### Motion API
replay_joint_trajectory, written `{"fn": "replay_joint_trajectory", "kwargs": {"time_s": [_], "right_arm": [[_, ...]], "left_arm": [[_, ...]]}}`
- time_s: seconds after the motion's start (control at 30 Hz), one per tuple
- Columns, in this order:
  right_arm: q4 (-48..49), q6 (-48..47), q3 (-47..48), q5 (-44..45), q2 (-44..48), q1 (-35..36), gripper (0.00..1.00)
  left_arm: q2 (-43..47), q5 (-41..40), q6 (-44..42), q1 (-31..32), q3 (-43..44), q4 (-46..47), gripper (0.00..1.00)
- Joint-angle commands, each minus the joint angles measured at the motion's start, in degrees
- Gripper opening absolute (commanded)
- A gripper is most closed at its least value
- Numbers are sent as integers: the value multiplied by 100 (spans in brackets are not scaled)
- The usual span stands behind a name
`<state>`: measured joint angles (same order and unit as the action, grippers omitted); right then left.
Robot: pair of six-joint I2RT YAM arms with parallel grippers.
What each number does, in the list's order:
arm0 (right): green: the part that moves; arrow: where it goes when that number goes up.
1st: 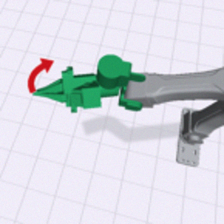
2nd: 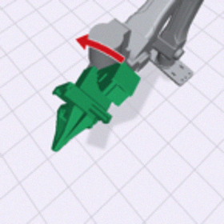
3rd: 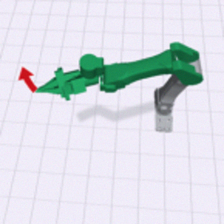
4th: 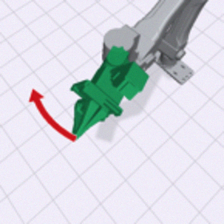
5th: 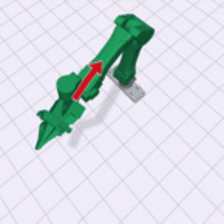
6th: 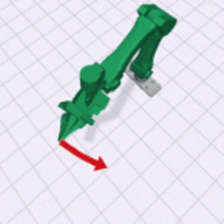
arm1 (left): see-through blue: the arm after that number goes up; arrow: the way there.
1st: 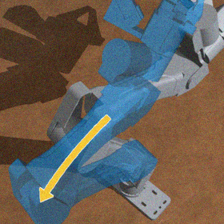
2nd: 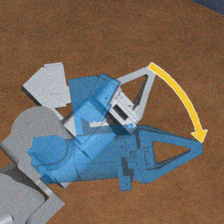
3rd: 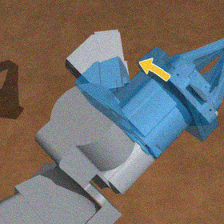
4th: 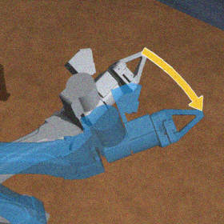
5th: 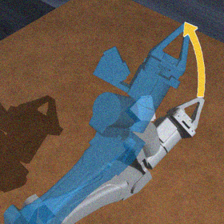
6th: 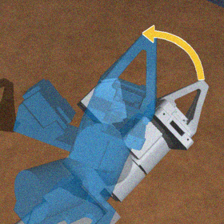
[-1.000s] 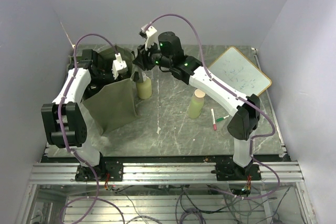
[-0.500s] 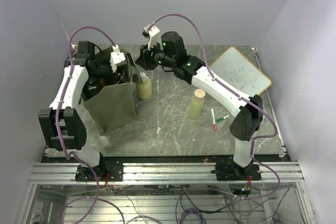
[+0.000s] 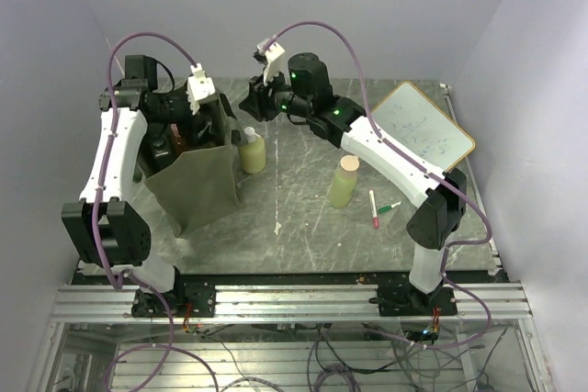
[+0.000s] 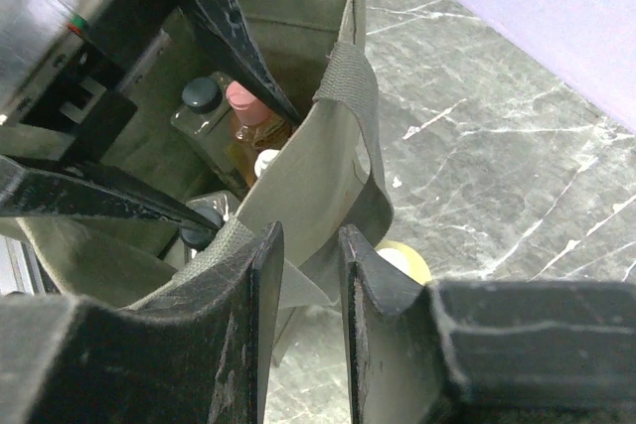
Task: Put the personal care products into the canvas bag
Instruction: Place the care product in the canvas bag.
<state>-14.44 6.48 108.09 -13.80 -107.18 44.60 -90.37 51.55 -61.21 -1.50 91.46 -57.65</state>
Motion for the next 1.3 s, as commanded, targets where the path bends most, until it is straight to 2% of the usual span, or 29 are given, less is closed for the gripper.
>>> {"fn": "replay_joint_trajectory", "kwargs": {"time_s": [0.0,0.13,0.27,0.37,0.47,0.57,0.67,0.8,0.93,1.13,1.2,1.27], "right_arm": [[100,-138,-69,-88,261,-43,30],[101,-257,-124,-169,339,-57,31],[51,-381,-182,-348,392,-98,32],[-2,-648,-268,-417,550,-191,32],[28,-769,-492,-530,765,-437,32],[12,-824,-720,-644,990,-741,33],[-25,-916,-962,-638,1243,-999,33],[-303,-1316,-1247,-456,1678,-1309,34],[-493,-1700,-1679,-206,2184,-1581,35],[-643,-1626,-2273,295,2753,-1890,41],[-727,-1479,-2418,402,2890,-1979,52],[-804,-1452,-2538,518,3012,-2028,71]], "left_arm": [[302,-55,188,34,391,23,91],[639,-205,974,35,371,795,89],[864,-273,2427,35,279,1843,86],[886,-288,3573,35,269,2598,81],[1002,-630,4551,164,95,3218,77],[1014,-1313,4338,725,145,3118,76],[838,-1703,4129,1008,266,2922,74],[650,-1999,3625,1420,518,2576,72],[504,-2166,3532,1842,677,2437,72],[370,-2380,3273,2469,697,2351,73],[311,-2413,3349,2608,699,2381,75],[261,-2446,3463,2709,692,2398,77]]}}
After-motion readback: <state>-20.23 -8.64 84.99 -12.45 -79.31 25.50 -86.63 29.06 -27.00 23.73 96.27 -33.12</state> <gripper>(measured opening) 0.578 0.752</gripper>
